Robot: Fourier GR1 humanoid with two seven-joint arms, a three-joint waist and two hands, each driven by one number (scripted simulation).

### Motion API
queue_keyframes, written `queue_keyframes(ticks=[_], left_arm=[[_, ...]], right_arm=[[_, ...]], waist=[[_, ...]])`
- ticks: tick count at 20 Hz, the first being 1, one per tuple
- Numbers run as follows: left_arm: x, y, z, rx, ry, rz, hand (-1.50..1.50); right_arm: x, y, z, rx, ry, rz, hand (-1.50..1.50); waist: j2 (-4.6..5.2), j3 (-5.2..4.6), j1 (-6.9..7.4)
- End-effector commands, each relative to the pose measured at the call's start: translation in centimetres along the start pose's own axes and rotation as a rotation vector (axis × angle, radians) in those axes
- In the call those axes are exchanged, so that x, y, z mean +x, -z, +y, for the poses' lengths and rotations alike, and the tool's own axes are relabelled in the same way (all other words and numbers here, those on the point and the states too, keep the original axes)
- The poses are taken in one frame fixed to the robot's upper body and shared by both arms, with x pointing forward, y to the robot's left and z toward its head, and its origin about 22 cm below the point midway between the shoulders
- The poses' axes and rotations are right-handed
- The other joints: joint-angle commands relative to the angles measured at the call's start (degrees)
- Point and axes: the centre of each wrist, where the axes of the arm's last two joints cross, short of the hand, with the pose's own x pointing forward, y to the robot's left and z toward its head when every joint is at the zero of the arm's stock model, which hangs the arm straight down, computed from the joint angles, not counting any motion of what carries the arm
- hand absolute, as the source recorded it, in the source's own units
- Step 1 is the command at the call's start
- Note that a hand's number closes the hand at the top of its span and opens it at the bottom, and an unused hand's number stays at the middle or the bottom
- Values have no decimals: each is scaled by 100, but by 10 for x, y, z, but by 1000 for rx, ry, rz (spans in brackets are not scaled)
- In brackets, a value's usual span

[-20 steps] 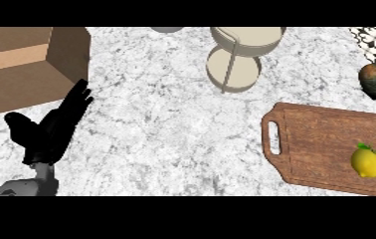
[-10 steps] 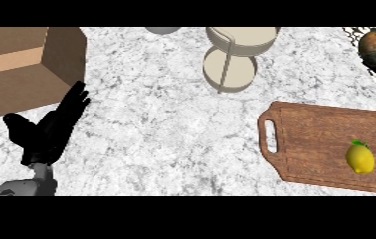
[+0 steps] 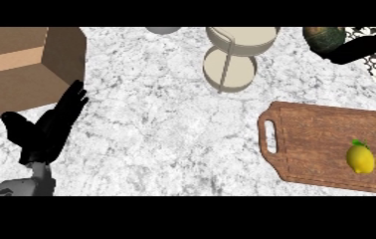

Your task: Pick the squash from the cutting board and place it in the tiered basket

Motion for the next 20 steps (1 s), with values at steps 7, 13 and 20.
queue_keyframes(ticks=[7, 13, 20], left_arm=[[-9, -7, -9, -10, -4, -19, 0], [2, -1, -6, -4, 1, -9, 0], [14, 1, -7, -22, 1, 5, 0]], right_arm=[[64, 43, 32, 30, 2, 63, 150], [67, 59, 98, 56, 9, 125, 150], [69, 71, 108, 61, -45, 120, 150]], waist=[[21, 4, 40], [30, 5, 55], [29, 6, 47]])
